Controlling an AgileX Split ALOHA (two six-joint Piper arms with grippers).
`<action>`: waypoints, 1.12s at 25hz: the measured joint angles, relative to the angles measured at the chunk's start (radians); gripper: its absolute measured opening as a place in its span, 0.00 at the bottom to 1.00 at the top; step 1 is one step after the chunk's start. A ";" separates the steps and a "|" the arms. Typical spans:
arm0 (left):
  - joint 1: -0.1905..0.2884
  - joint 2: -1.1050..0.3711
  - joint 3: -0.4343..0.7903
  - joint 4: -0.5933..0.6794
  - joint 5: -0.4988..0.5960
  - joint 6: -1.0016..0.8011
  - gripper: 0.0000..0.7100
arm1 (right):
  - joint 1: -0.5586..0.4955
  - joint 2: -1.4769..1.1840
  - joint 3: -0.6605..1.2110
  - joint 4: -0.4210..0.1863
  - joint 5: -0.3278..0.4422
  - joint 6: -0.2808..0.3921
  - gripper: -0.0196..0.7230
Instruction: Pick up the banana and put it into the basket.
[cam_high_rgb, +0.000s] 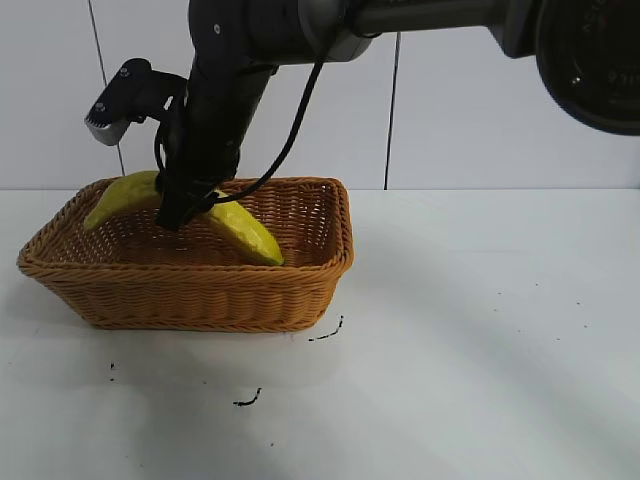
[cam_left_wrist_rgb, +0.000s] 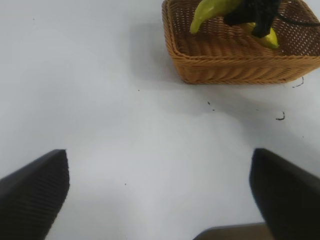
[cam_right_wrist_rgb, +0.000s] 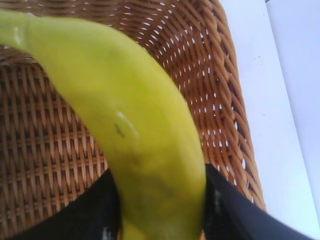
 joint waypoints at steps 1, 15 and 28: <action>0.000 0.000 0.000 0.000 0.000 0.000 0.98 | 0.000 -0.006 0.000 0.000 0.003 0.032 0.83; 0.000 0.000 0.000 0.000 0.000 0.000 0.98 | -0.143 -0.224 -0.067 0.096 0.309 0.510 0.84; 0.000 0.000 0.000 0.000 0.000 0.000 0.98 | -0.521 -0.224 -0.089 0.124 0.475 0.533 0.84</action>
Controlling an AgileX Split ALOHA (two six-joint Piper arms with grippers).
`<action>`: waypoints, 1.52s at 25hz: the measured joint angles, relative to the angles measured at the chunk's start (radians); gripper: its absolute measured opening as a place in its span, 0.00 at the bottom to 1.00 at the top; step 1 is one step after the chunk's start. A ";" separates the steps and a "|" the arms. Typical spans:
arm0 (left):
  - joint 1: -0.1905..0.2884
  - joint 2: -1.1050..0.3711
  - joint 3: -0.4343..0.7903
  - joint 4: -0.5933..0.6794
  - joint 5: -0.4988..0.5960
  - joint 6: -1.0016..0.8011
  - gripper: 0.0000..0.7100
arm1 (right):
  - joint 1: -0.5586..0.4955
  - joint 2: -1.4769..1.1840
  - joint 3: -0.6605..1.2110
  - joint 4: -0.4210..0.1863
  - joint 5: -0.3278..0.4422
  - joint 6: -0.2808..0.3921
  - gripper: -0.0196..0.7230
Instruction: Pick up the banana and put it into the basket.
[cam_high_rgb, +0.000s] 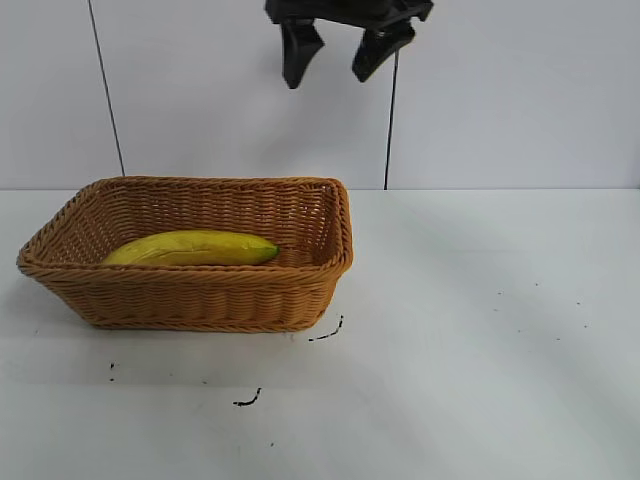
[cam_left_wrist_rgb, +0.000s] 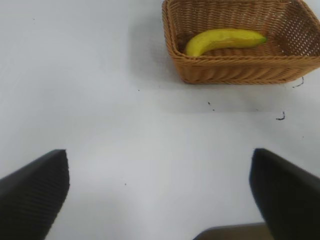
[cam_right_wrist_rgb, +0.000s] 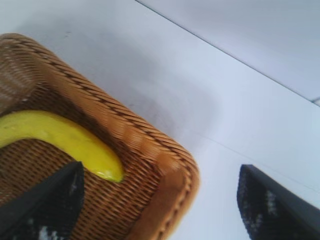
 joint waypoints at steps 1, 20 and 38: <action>0.000 0.000 0.000 0.000 0.000 0.000 0.98 | -0.034 0.000 0.000 -0.002 0.001 0.000 0.84; 0.000 0.000 0.000 0.000 0.000 0.000 0.98 | -0.196 -0.092 0.139 -0.004 0.045 -0.010 0.84; 0.000 0.000 0.000 0.000 0.000 0.000 0.98 | -0.196 -0.880 1.195 -0.041 0.044 -0.010 0.84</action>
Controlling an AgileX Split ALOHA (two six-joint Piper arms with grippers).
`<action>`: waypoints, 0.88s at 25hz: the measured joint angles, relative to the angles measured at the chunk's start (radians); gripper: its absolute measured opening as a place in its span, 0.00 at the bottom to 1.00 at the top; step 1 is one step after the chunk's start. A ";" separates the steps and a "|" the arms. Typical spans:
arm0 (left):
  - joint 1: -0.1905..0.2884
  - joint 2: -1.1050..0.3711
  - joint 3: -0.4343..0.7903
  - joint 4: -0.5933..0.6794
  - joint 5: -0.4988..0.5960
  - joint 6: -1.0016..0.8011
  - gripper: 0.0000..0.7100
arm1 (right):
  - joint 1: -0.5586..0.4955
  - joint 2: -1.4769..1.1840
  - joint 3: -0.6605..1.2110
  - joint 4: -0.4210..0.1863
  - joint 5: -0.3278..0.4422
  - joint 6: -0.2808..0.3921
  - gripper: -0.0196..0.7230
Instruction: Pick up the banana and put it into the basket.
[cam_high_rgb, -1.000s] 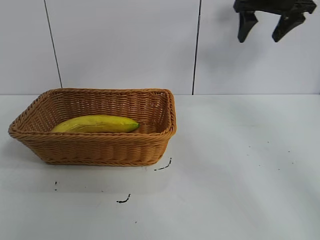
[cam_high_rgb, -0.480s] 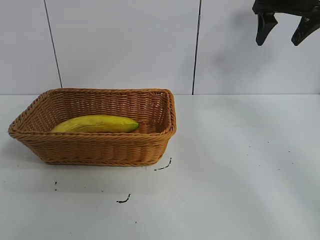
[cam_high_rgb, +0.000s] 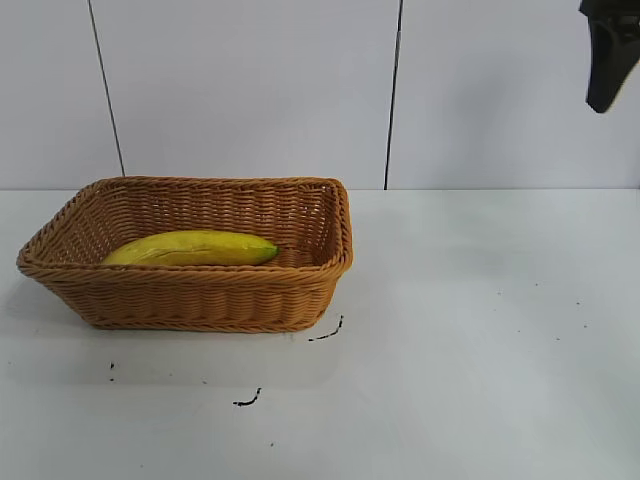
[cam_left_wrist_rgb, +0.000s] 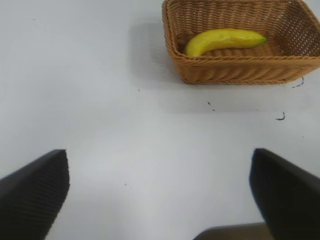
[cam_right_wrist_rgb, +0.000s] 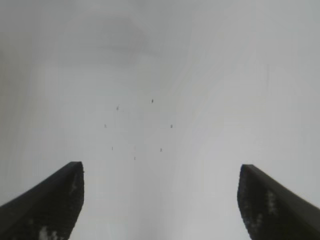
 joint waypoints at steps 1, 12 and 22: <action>0.000 0.000 0.000 0.000 0.000 0.000 0.98 | 0.000 -0.053 0.054 0.000 0.000 0.000 0.84; 0.000 0.000 0.000 0.000 0.000 0.000 0.98 | 0.000 -0.657 0.510 0.000 -0.178 -0.027 0.84; 0.000 0.000 0.000 0.000 0.000 0.000 0.98 | 0.000 -1.091 0.626 -0.009 -0.195 0.026 0.84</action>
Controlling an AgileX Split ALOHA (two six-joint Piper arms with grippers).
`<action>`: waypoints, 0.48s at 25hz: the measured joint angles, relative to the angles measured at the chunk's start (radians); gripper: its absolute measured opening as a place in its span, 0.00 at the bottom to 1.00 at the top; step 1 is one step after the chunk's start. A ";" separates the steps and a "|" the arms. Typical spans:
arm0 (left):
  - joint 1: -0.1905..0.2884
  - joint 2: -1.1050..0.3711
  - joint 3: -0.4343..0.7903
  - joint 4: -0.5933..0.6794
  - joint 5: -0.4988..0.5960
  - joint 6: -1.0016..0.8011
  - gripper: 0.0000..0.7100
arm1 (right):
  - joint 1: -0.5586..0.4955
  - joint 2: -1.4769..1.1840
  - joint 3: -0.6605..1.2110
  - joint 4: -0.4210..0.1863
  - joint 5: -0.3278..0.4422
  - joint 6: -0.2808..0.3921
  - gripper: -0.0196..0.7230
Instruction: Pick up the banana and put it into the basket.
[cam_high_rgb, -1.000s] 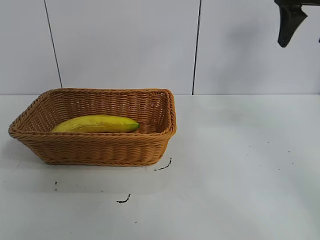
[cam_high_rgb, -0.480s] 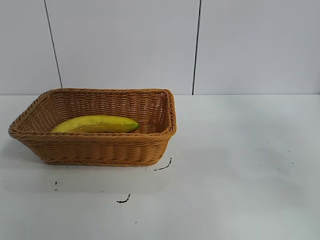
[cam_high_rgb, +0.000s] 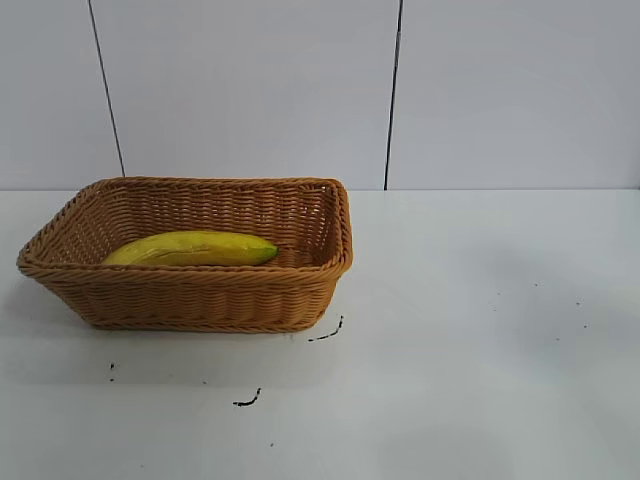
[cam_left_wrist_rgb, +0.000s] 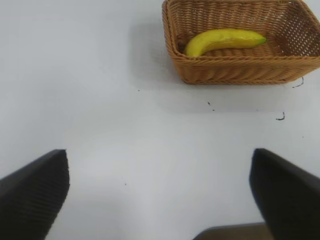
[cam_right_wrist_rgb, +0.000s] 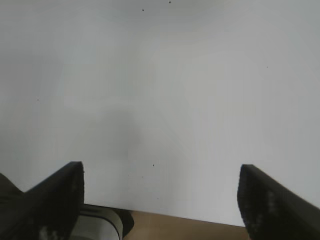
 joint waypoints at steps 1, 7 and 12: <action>0.000 0.000 0.000 0.000 0.000 0.000 0.98 | 0.000 -0.032 0.000 0.000 0.000 0.000 0.84; 0.000 0.000 0.000 0.000 0.000 0.000 0.98 | 0.000 -0.223 0.002 0.000 0.000 0.003 0.84; 0.000 0.000 0.000 0.000 0.000 0.000 0.98 | 0.001 -0.307 0.003 -0.001 -0.001 0.015 0.84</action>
